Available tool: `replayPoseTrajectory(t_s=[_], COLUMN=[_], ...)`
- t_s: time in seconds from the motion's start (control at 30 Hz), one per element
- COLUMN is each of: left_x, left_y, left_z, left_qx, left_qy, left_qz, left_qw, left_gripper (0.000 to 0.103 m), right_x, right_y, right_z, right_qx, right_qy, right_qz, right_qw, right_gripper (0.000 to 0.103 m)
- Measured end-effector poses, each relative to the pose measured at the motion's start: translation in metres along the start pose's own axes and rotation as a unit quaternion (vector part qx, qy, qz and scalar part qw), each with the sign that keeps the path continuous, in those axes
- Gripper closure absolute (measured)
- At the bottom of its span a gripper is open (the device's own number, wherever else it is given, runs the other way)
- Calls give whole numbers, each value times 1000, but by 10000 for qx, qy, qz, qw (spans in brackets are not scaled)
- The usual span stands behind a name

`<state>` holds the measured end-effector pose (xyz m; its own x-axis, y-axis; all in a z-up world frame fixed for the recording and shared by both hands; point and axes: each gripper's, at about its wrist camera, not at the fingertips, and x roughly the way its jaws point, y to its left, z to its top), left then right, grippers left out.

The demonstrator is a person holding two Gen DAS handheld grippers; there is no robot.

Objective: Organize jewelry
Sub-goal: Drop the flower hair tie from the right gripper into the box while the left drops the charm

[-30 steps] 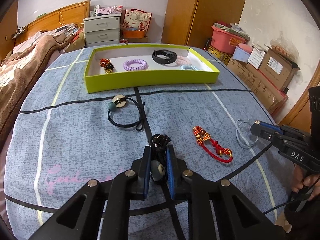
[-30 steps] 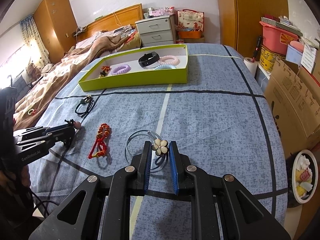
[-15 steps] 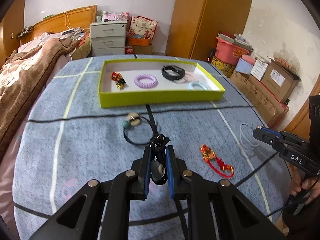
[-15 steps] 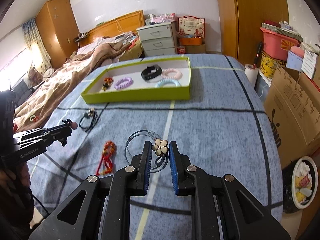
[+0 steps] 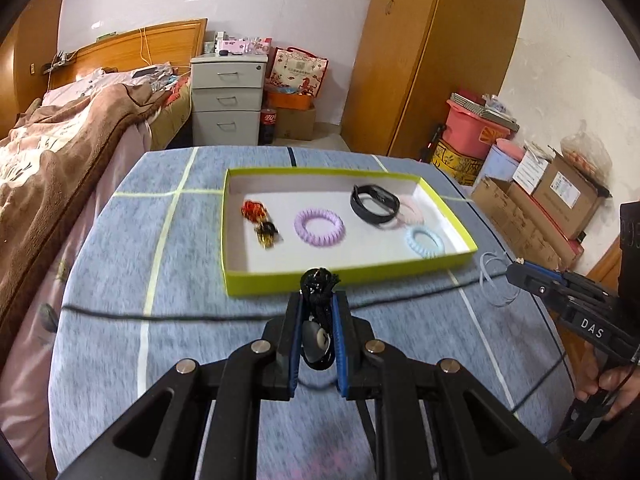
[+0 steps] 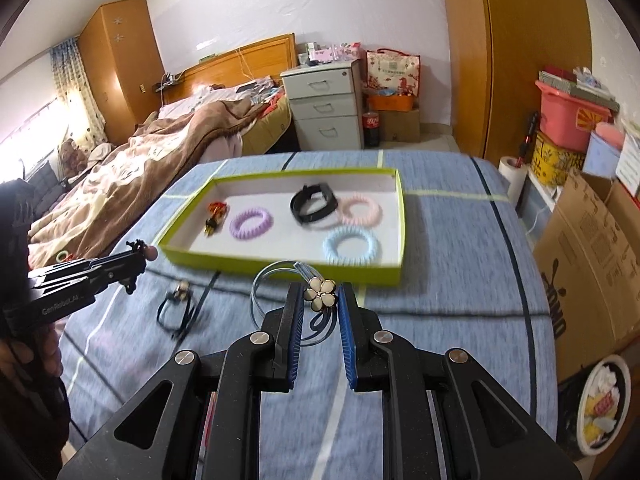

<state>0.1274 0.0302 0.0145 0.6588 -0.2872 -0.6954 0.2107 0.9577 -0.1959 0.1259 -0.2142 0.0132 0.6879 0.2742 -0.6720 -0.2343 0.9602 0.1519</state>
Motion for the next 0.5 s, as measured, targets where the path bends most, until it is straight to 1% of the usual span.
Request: replayPoseTrajectory(t_s=[0.1,0.17,0.3,0.5], left_x=[6,13,24,43], left_y=[2,6,11,19], left_z=[12,19,29,39], left_qx=[56,41,35,-113], left_qy=[-47,-15,2,109], left_qz=[69,35,95,75], left_qw=[9999,10000,9999,9998], left_gripper=[88,88,88,88], right_x=[12,23,40,69], right_y=[0,-1,0,0], right_z=[11,20,31,42], right_qx=[25,42,35,45], right_qy=[20,31,101,293], right_qz=[20,-34,-39,-99], right_qw=[10000,10000,9999,9995], right_gripper=[85,85,85,85])
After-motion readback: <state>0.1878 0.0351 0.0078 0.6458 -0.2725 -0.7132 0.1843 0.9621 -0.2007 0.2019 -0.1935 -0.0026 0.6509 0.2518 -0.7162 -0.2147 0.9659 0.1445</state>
